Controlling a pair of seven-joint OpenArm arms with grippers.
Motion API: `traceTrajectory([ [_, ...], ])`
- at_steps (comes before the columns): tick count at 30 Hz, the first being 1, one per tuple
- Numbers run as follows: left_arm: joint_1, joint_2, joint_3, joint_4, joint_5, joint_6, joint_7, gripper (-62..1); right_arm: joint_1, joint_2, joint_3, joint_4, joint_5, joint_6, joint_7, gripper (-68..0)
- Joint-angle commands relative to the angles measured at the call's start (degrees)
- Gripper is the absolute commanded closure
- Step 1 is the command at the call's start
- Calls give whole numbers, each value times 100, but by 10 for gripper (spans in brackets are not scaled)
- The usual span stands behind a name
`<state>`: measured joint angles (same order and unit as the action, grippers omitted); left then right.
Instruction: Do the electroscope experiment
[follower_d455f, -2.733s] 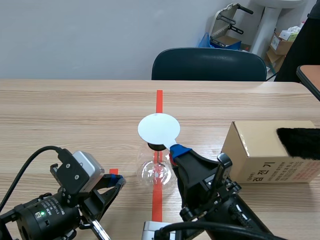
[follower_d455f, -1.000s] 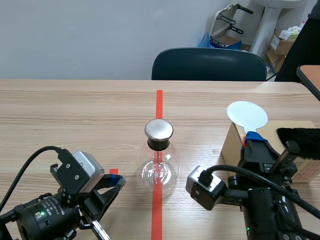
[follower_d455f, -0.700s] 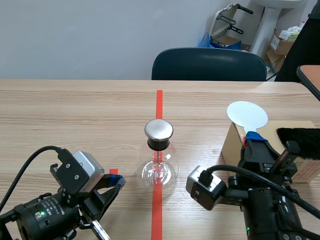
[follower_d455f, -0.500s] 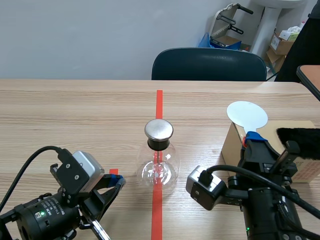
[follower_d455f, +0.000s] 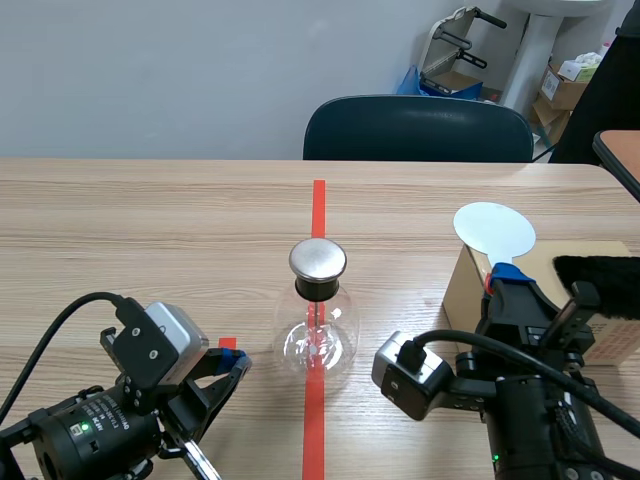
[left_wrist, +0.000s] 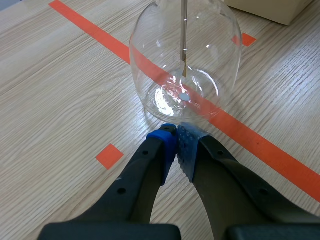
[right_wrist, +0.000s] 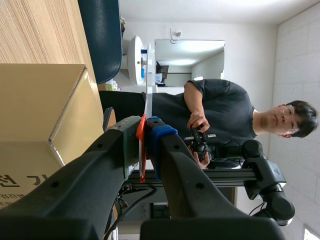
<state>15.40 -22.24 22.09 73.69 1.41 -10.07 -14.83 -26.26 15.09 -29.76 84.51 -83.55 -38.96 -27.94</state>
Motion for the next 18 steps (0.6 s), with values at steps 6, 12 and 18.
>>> traceTrajectory([
  [6,0,31,-35,114,-35,11,-59,-42,24,61,17,122,-15,-66,-24,-11],
  [12,0,31,-35,114,-35,11,-70,-42,24,61,17,122,-15,-66,-22,-10],
  [18,0,26,-35,114,-35,7,-83,-42,26,59,17,122,-15,-66,26,-11],
])
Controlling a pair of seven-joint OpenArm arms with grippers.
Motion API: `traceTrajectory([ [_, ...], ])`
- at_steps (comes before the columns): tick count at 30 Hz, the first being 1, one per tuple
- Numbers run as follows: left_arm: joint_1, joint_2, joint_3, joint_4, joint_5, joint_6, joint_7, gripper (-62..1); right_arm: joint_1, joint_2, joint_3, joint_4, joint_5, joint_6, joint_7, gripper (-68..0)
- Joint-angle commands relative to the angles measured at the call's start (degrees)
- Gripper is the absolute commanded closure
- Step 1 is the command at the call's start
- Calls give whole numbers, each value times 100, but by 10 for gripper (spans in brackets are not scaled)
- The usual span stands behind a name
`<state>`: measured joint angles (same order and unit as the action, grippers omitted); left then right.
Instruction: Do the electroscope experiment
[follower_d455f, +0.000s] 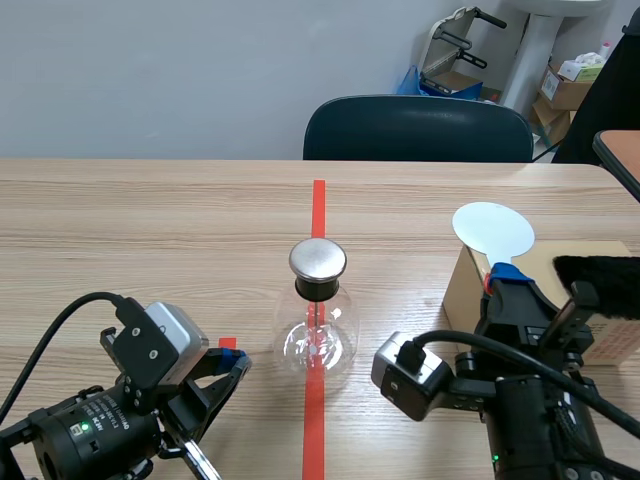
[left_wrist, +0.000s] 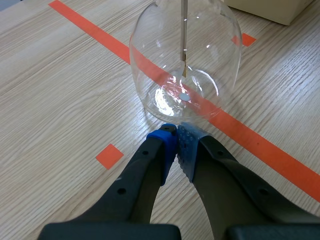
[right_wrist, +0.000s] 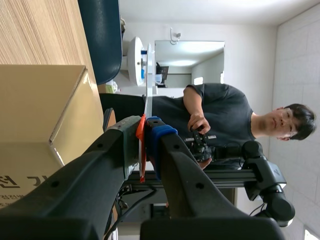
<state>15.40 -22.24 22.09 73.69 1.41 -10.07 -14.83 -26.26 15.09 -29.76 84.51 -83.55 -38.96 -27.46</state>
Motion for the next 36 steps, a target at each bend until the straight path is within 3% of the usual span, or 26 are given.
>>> traceTrajectory([
  [1,0,26,-35,114,-35,7,-83,-42,26,59,17,122,-15,-66,-22,-11],
  [5,35,-59,-11,116,-42,-85,-254,-43,22,68,24,122,52,-81,203,-11],
  [7,98,-160,-11,118,-68,-221,-597,-62,-26,79,55,125,155,-236,321,-11],
  [11,275,-374,20,179,-83,-474,-1285,-182,-293,74,448,243,352,-570,911,-11],
  [16,490,-627,120,356,-81,-621,-1770,-284,-686,28,1263,319,960,-590,2059,-11],
  [23,922,-942,186,968,-83,-614,-1759,-303,-822,-260,2559,313,1880,-590,3915,-10],
  [28,1224,-1198,186,1633,-83,-592,-1453,-378,-813,-407,3353,282,2540,-590,5200,-10],
  [36,1657,-1410,98,2463,-83,-442,-1058,-377,-776,-662,4264,-195,2924,-590,6516,-11],
])
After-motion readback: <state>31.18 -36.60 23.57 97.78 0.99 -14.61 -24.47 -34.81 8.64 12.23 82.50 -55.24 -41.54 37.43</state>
